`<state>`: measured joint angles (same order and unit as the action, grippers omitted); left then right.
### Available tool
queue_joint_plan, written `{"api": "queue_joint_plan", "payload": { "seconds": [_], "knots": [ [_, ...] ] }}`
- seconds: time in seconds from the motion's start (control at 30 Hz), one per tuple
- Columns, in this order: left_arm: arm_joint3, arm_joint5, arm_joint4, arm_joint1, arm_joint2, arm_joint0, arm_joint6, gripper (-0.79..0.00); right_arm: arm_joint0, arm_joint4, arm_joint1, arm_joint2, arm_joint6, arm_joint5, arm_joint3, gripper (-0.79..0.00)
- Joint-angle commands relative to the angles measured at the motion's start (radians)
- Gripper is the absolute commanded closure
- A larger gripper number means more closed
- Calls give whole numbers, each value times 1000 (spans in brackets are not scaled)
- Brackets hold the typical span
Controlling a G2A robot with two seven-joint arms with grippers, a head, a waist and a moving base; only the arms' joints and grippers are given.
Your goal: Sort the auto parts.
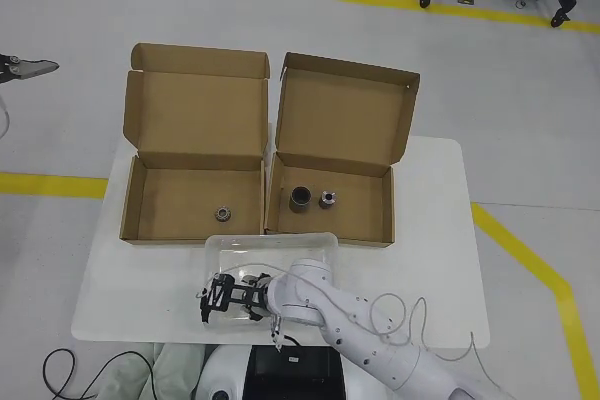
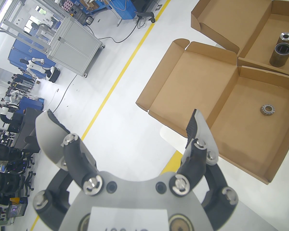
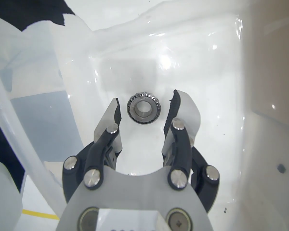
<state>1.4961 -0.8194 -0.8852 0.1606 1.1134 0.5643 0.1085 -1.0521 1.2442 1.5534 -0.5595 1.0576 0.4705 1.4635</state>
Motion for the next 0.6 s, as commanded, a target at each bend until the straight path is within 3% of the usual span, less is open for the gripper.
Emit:
{"api": "queue_joint_plan", "payload": {
  "seconds": [0.0, 0.37, 0.57],
  "knots": [
    [0, 0, 0, 0, 0, 0, 0, -785, 10, 5, 3, 4, 5, -17, -9, -388],
    [0, 0, 0, 0, 0, 0, 0, -785, -14, 147, -3, -22, -64, -202, 27, -385],
    [0, 0, 0, 0, 0, 0, 0, -785, -43, 136, -17, -48, -88, -144, 57, -391]
  ]
}}
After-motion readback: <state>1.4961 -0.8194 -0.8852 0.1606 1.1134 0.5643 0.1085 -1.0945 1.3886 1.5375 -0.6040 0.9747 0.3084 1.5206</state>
